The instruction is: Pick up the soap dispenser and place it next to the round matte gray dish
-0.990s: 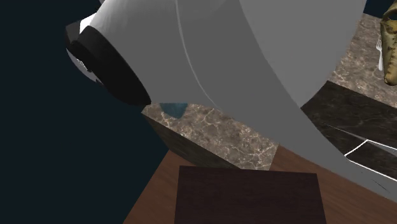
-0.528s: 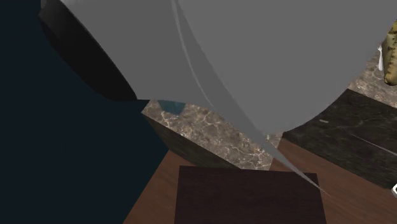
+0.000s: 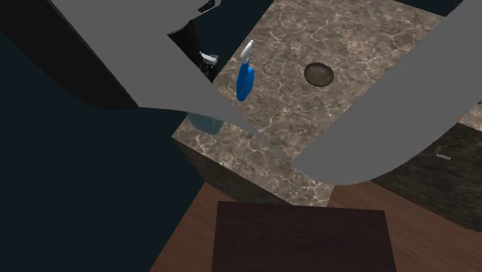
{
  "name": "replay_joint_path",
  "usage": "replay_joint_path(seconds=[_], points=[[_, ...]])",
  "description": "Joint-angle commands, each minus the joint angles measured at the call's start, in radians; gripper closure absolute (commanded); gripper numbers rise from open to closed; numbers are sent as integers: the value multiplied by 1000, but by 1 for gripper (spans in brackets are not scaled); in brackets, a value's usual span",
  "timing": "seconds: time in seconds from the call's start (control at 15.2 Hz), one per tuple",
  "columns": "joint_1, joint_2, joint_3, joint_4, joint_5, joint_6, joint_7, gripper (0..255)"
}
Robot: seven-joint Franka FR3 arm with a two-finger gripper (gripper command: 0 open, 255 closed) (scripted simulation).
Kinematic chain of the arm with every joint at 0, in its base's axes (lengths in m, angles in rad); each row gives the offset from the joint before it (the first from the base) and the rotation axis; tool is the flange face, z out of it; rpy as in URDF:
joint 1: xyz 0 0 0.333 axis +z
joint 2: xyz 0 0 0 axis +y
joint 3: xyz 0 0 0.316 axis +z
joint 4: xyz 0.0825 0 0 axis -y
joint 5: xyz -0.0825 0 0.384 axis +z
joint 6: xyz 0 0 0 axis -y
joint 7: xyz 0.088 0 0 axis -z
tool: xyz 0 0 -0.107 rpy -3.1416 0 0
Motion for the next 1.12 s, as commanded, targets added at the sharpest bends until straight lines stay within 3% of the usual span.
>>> replay_joint_path(seconds=[0.0, 1.06], points=[[-1, -11, 1, 18, 6, -27, -6, 255], [-2, -46, 3, 195, 29, -233, -33, 255]])
